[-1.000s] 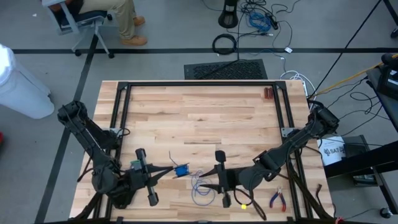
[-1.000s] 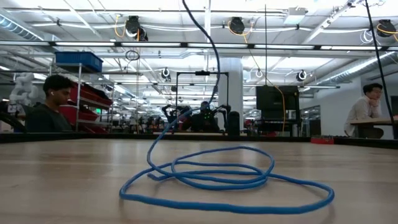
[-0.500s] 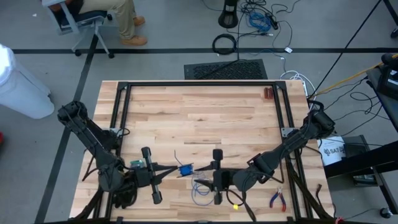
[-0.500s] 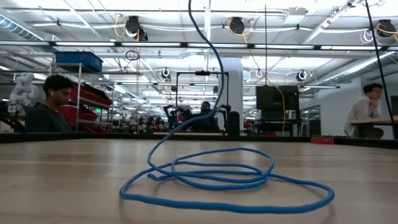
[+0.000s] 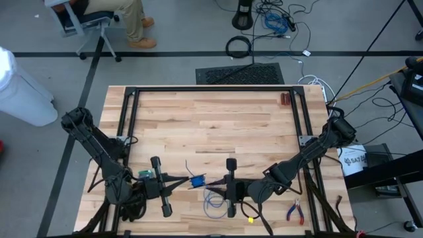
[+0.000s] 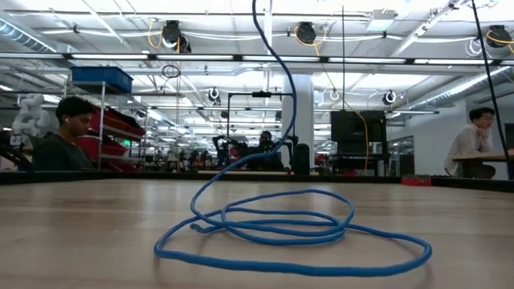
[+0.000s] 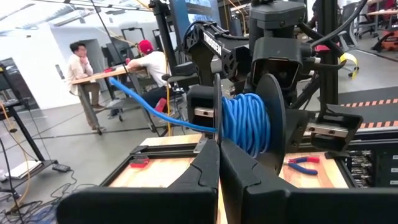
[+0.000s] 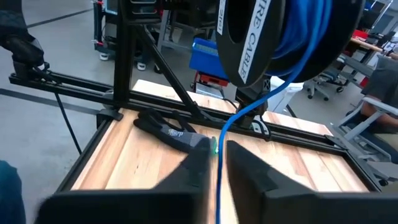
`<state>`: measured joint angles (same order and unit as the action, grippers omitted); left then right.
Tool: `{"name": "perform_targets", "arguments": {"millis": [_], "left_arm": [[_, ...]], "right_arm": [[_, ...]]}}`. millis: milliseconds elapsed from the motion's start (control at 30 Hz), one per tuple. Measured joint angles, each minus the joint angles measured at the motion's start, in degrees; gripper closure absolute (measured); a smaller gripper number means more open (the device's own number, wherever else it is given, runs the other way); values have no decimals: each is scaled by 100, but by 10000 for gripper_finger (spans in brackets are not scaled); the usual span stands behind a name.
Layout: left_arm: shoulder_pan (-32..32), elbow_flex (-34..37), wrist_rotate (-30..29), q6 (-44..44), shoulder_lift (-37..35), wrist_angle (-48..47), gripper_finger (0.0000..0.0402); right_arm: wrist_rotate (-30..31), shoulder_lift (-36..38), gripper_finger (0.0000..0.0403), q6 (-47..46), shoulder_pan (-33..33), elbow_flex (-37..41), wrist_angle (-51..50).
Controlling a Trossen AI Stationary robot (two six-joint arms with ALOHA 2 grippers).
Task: Coil cords
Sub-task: Uncoil the blue wire from the spool
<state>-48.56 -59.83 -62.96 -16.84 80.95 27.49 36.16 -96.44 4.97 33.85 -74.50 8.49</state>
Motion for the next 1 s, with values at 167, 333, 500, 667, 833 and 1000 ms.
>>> {"name": "perform_targets", "arguments": {"millis": [167, 333, 500, 667, 833, 1000], "left_arm": [[0, 0, 0, 0, 0, -4, 400], [0, 0, 182, -23, 0, -153, 400], [0, 0, 339, -358, 4, -566, 400], [18, 0, 283, -436, 7, -771, 400], [22, 0, 245, -524, 7, -769, 400], [22, 0, -186, -643, 11, -868, 400]], "right_arm": [[24, 0, 396, -8, 2, 0, -10], [590, 59, 400, -127, 98, 0, -100], [1048, 230, 401, -154, 248, 0, -140], [1237, 442, 402, -125, 452, 0, -126], [1138, 450, 402, 82, 573, 0, 158], [771, 450, 403, 185, 562, 2, 321]]}}
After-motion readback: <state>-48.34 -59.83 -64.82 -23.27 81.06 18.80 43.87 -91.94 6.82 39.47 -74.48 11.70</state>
